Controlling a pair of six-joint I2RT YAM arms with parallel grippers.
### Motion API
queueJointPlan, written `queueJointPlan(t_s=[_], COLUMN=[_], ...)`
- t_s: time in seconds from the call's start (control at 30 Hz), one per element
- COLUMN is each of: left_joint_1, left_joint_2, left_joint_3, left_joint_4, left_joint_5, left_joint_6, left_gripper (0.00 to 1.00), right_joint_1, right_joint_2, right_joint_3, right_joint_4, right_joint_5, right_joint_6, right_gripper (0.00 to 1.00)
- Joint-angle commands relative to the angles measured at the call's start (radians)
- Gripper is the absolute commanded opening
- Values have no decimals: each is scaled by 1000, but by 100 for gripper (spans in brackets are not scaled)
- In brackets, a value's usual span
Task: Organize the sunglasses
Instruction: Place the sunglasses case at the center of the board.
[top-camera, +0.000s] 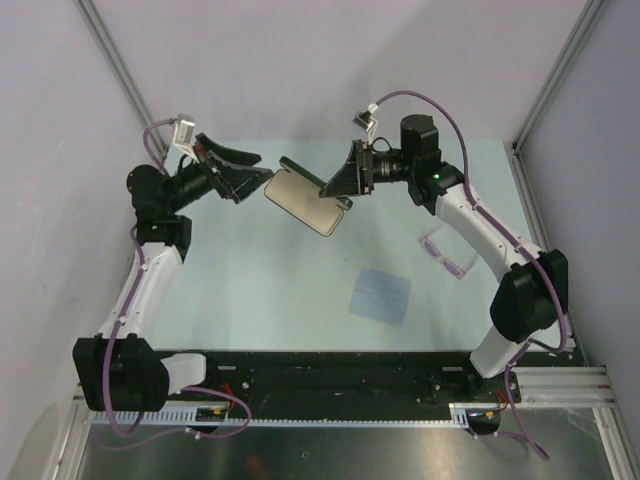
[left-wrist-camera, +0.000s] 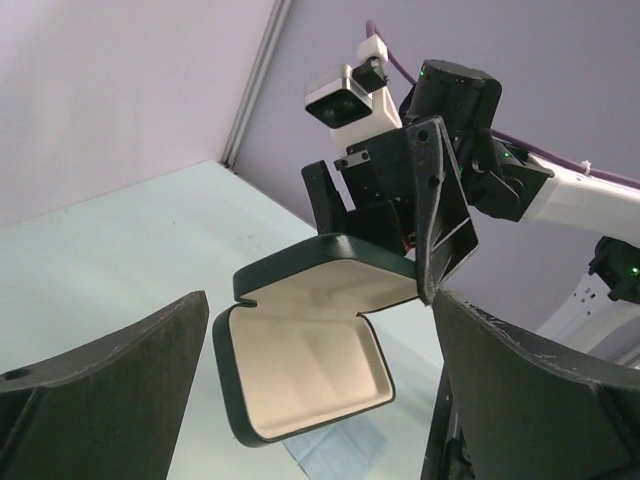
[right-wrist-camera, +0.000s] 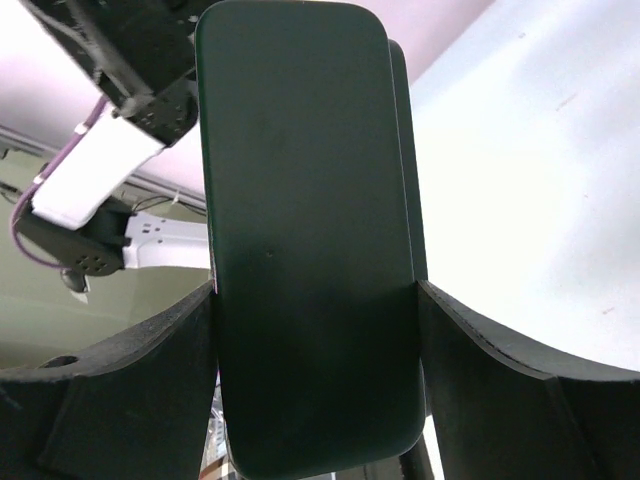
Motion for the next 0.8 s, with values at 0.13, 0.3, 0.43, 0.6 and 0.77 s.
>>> queueJointPlan(t_s=[0.13, 0.3, 0.43, 0.6, 0.77], left_joint_1=[106, 107, 107, 109, 109], left_joint_2=[-42, -30, -45, -57, -74], left_joint_3=[-73, -115, -155, -182, -230], left_joint_4=[1, -4, -4, -10, -16], left_joint_5=[-51, -56, -56, -51, -68], left_joint_6=[-24, -33, -18, -5, -2], left_gripper=[100, 100, 100, 100, 100], right_joint_1=[-14, 0, 13, 50, 107], right_joint_2=[103, 197, 286, 438, 579], right_joint_3=[2, -12, -14, 90, 245], right_joint_4=[-40, -19, 61, 14, -278], right_joint_5=[63, 24, -70, -64, -21], right_joint_6=[-104, -167, -197, -272, -458], right_gripper=[1, 1, 1, 1, 2])
